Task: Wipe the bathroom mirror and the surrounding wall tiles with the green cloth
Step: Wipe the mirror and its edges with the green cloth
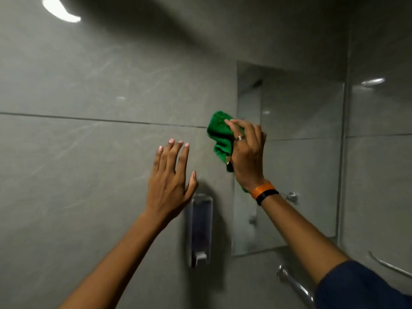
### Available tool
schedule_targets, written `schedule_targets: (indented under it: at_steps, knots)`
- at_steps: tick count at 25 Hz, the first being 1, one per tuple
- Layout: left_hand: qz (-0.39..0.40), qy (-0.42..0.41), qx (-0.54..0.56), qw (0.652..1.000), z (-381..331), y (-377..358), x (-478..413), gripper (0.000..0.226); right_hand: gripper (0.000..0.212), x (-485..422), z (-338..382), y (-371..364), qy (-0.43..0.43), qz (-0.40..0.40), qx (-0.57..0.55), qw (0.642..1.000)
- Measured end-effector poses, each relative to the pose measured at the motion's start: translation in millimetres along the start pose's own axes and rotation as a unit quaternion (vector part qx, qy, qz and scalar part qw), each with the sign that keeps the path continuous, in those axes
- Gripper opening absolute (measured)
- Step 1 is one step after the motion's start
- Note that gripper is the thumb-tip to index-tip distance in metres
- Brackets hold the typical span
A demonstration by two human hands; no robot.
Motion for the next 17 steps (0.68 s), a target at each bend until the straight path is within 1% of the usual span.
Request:
schedule_targets:
  at_steps: [1,3,4,5,6,7,8,9,11,12,14,15,17]
  knots:
    - [-0.007,-0.013,-0.002,1.0,-5.5,-5.3,-13.1,0.064,0.04,-26.9,-19.6,-1.2,-0.02,-0.029,-0.005,0.999]
    - [-0.023,-0.027,-0.01,0.999,-16.2,-18.6,-38.2,0.064,0.035,-76.5,-54.2,-4.6,-0.114,-0.103,-0.085,0.984]
    - [-0.028,-0.029,-0.013,0.999,-20.2,-25.2,-46.9,0.064,0.034,-89.8,-66.0,-7.6,-0.124,-0.098,-0.096,0.983]
    - [-0.032,-0.031,-0.018,0.999,-23.8,-31.7,-54.5,0.064,0.04,-93.7,-74.8,-15.0,-0.098,-0.048,-0.047,0.993]
    - [-0.033,-0.034,-0.026,0.999,-26.5,-37.2,-59.0,0.064,0.053,-87.6,-84.2,-25.6,-0.066,0.042,-0.003,0.997]
    - [-0.034,-0.042,-0.037,0.998,-28.0,-43.4,-62.3,0.063,0.068,-73.7,-93.2,-36.0,-0.055,0.133,0.029,0.989]
    - [-0.032,-0.052,-0.049,0.997,-28.1,-49.5,-65.0,0.063,0.077,-58.6,-100.5,-42.1,-0.069,0.194,0.023,0.978]
    - [-0.03,-0.057,-0.058,0.996,-26.7,-54.0,-65.4,0.062,0.076,-45.0,-106.8,-46.0,-0.087,0.213,-0.003,0.973]
    - [-0.04,-0.063,-0.075,0.994,-23.8,-63.0,-72.6,0.059,0.059,-37.2,-112.4,-50.1,-0.096,0.189,-0.059,0.976]
    - [-0.044,-0.07,-0.084,0.993,-22.4,-67.1,-78.3,0.058,0.051,-39.4,-112.9,-50.4,-0.102,0.158,-0.073,0.98]
    - [-0.052,-0.078,-0.097,0.991,-21.5,-74.3,-92.3,0.058,0.043,-45.0,-112.2,-53.5,-0.09,0.087,-0.055,0.991]
    - [-0.06,-0.076,-0.103,0.99,-20.7,-76.4,-98.3,0.058,0.045,-44.3,-108.7,-58.4,-0.075,0.077,-0.031,0.994]
    - [-0.072,-0.076,-0.109,0.988,-21.5,-82.4,-109.8,0.057,0.062,-38.3,-105.7,-72.9,-0.042,0.105,0.035,0.993]
Point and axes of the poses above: each hand's wrist, its own x-axis away from the middle knuckle, its own y-axis out of the back of the hand, z = x × y, the point moved 2 cm from there along -x, towards the middle knuckle, and after that the axes turned 5 degrees about -x, right-handed, at the moved point
